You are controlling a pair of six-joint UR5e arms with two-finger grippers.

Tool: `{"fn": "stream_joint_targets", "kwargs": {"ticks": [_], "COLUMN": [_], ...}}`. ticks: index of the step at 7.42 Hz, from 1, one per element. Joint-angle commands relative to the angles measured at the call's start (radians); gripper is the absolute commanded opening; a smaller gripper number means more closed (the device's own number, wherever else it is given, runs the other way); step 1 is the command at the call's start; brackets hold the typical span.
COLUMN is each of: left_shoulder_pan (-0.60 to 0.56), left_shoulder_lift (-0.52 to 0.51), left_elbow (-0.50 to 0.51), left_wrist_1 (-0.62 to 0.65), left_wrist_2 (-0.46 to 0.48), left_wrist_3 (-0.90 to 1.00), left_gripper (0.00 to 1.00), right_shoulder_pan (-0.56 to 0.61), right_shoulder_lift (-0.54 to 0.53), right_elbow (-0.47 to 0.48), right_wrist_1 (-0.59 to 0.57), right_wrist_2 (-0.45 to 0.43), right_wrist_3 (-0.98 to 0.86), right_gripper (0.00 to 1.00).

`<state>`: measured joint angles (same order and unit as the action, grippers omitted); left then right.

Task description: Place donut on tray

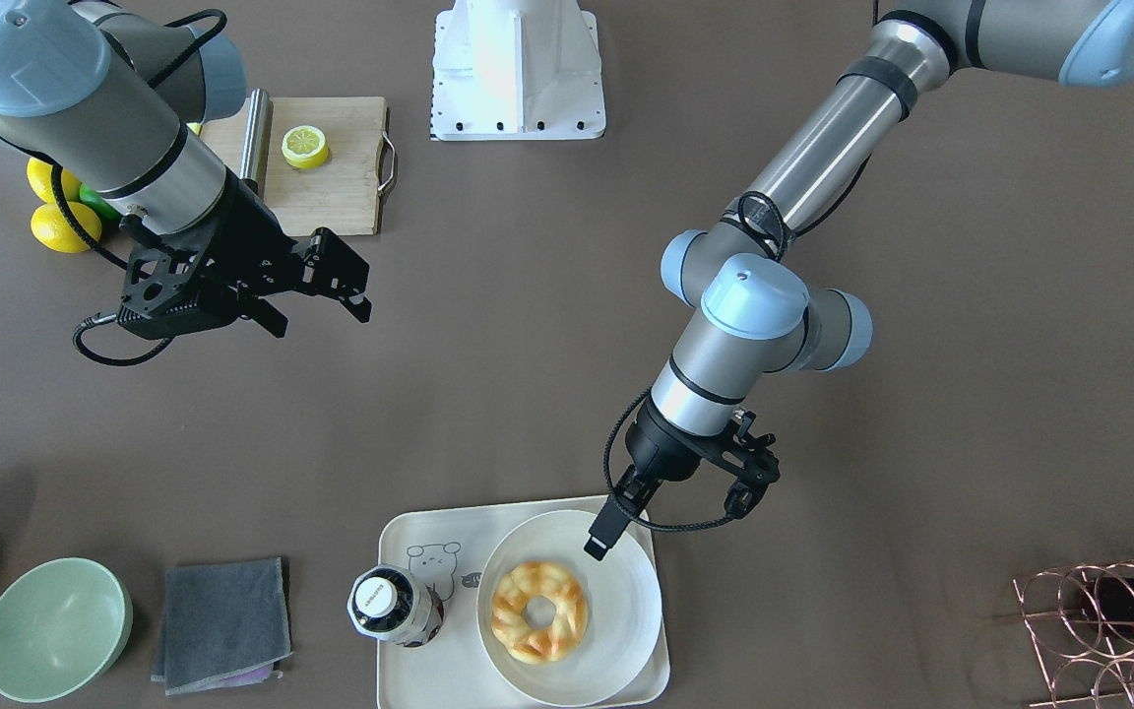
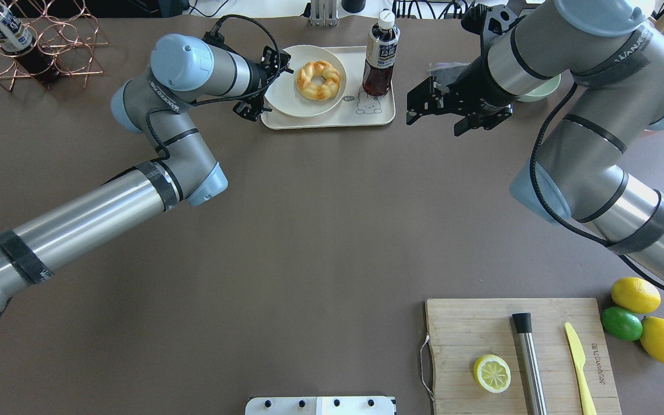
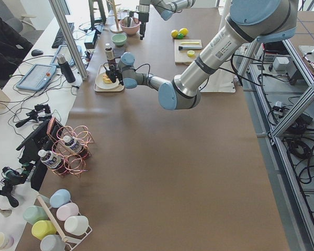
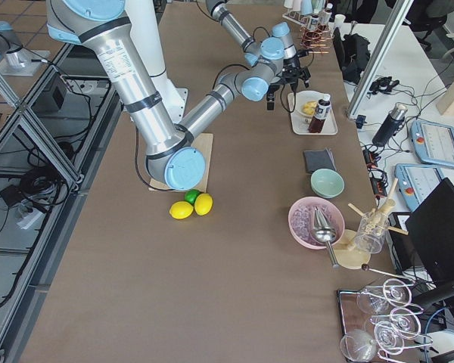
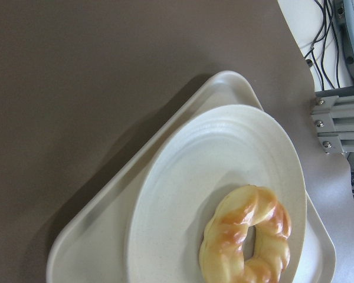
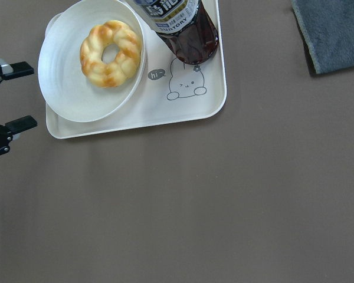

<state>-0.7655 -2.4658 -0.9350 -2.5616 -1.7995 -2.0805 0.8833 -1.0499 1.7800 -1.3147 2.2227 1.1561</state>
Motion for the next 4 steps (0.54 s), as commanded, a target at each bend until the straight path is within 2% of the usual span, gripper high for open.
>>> {"fn": "stream_joint_targets", "kwargs": {"ticks": [1,3,4], "left_shoulder_pan": [-0.082,-0.185,-0.248], "left_shoulder_lift": [0.123,0.291,0.365], "left_elbow": [-0.207,-0.376,-0.419], "left_wrist_1": [0.168,0.218,0.218], "left_wrist_2": [-0.126,-0.254,-0.302], "left_wrist_3": [0.149,0.328,0.446], "left_gripper": [0.98,0.98,0.98], "right_shoulder_pan": [0.002,0.054,0.099], "right_shoulder_lift": [-0.001,-0.018,-0.054], "right_elbow": [-0.016,-0.043,-0.036], "right_wrist_1": [0.000,-0.009,-0.082], "right_wrist_2": [0.000,0.000,0.002], "right_wrist_3": [-0.003,-0.044,-0.181], "right_gripper": [1.00,1.00,1.00]}}
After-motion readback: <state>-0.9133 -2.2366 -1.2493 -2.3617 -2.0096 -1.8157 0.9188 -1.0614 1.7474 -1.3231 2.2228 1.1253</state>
